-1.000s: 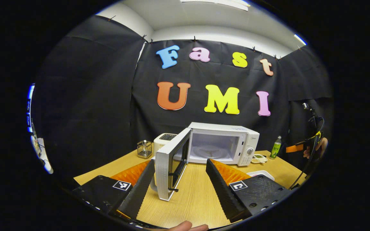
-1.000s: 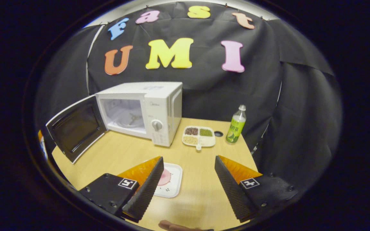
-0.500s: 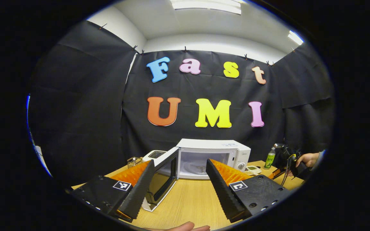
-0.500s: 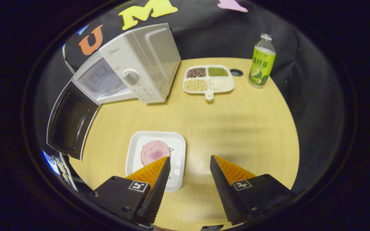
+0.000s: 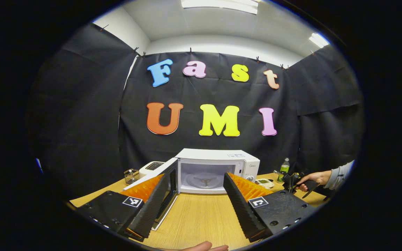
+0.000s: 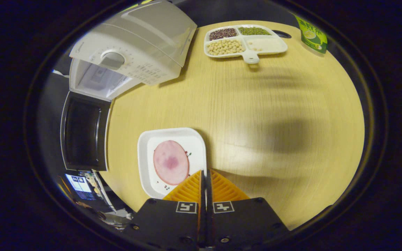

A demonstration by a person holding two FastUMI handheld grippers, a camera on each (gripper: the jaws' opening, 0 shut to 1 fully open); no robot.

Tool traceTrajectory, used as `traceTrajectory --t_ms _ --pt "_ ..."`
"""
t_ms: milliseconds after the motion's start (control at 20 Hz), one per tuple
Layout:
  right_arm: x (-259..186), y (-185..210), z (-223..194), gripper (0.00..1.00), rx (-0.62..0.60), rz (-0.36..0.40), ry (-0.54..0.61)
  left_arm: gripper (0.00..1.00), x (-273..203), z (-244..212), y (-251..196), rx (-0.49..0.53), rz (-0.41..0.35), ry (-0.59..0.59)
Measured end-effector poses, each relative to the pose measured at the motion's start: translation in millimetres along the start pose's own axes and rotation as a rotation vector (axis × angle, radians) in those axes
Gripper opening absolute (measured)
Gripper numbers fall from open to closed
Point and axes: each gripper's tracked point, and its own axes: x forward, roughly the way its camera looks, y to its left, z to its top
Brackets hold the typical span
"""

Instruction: Open the microwave oven with the left hand, put the food in, and close the microwave oven.

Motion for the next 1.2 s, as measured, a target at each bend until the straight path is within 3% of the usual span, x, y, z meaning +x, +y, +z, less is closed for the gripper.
traceTrajectory --t_ms 150,300,350,450,900,1100,1200 --pt "-5.6 0.3 -5.5 0.04 0.048 0.044 0.005 0.94 -2.6 1.3 4.5 0.007 0.015 -0.004" --pt "-12.3 13.7 -9.8 0.04 0.066 0.137 -0.029 0.94 -3.4 -4.2 4.2 -0.032 0.005 0.016" --pt "-16.7 17.5 -14.9 0.0 0.07 0.159 -0.035 0.94 -4.2 -3.2 4.3 -0.045 -0.003 0.012" --pt "-22.1 26.5 -24.7 0.04 0.087 0.195 -0.033 0.94 -5.5 -1.5 8.8 -0.063 -0.009 0.007" --pt "-16.1 96.9 -14.0 0.04 0.041 0.245 -0.131 0.94 -12.9 -29.2 51.9 -0.025 0.042 0.034" --pt "11.4 137.1 -3.5 0.0 0.041 0.204 -0.171 0.94 -16.9 -40.9 76.9 -0.068 0.056 0.041" --pt "21.5 168.1 3.2 0.04 0.056 0.24 -0.194 0.94 -18.0 -48.0 86.5 -0.108 0.049 0.042"
